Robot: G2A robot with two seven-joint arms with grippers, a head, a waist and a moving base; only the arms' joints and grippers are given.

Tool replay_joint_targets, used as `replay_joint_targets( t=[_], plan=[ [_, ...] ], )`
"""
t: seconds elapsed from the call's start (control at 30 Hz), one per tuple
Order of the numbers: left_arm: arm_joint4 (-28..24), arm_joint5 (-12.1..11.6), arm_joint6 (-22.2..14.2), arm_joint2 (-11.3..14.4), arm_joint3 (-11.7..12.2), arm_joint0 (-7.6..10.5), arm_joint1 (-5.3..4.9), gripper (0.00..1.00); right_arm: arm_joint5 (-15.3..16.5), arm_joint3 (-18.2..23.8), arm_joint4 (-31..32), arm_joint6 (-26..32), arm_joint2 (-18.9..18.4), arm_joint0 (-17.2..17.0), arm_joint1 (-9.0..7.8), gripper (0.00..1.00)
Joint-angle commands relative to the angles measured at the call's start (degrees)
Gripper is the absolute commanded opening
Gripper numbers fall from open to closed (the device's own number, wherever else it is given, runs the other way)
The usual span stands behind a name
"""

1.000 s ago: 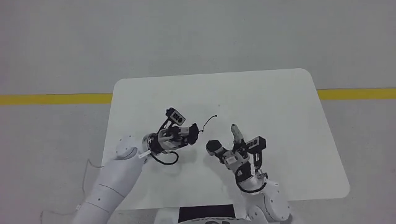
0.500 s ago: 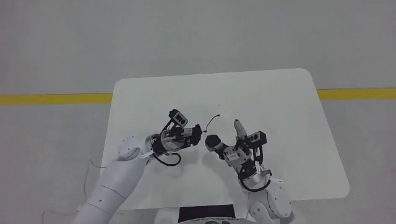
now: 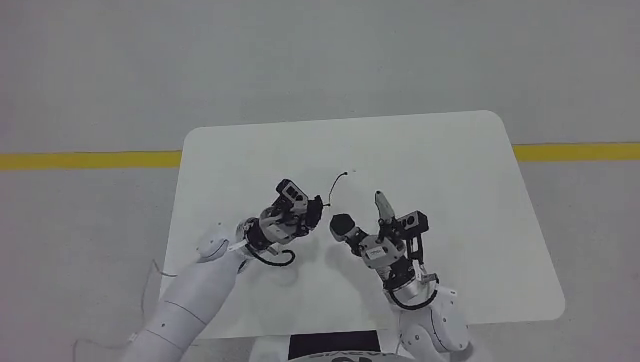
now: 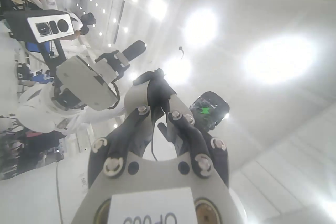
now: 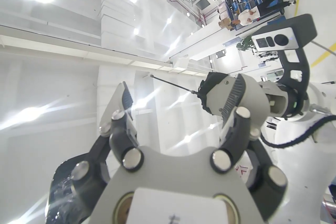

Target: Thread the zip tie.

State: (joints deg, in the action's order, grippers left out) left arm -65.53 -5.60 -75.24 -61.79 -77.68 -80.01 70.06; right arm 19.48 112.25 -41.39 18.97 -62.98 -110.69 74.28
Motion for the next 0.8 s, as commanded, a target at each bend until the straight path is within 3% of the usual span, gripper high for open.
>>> replay_joint_targets(
  t=[0.0, 0.3, 0.77],
  plan=[
    [-0.8, 0.5, -0.4, 0.4, 0.5, 0.25, 0.10, 0.00, 0.0, -0.1, -0.1, 0.7, 0.0, 0.0, 0.16, 0.48],
    [-2.3, 0.7, -1.1, 1.7, 2.0, 1.27, 0.45, 0.00, 0.0, -1.0, 0.4, 2.2, 0.4, 0.1, 0.91, 0.41],
    [-2.3, 0.7, -1.1, 1.8, 2.1, 1.29, 0.46, 0.00, 0.0, -1.7, 0.9, 3.0, 1.1, 0.2, 1.57, 0.33]
  ],
)
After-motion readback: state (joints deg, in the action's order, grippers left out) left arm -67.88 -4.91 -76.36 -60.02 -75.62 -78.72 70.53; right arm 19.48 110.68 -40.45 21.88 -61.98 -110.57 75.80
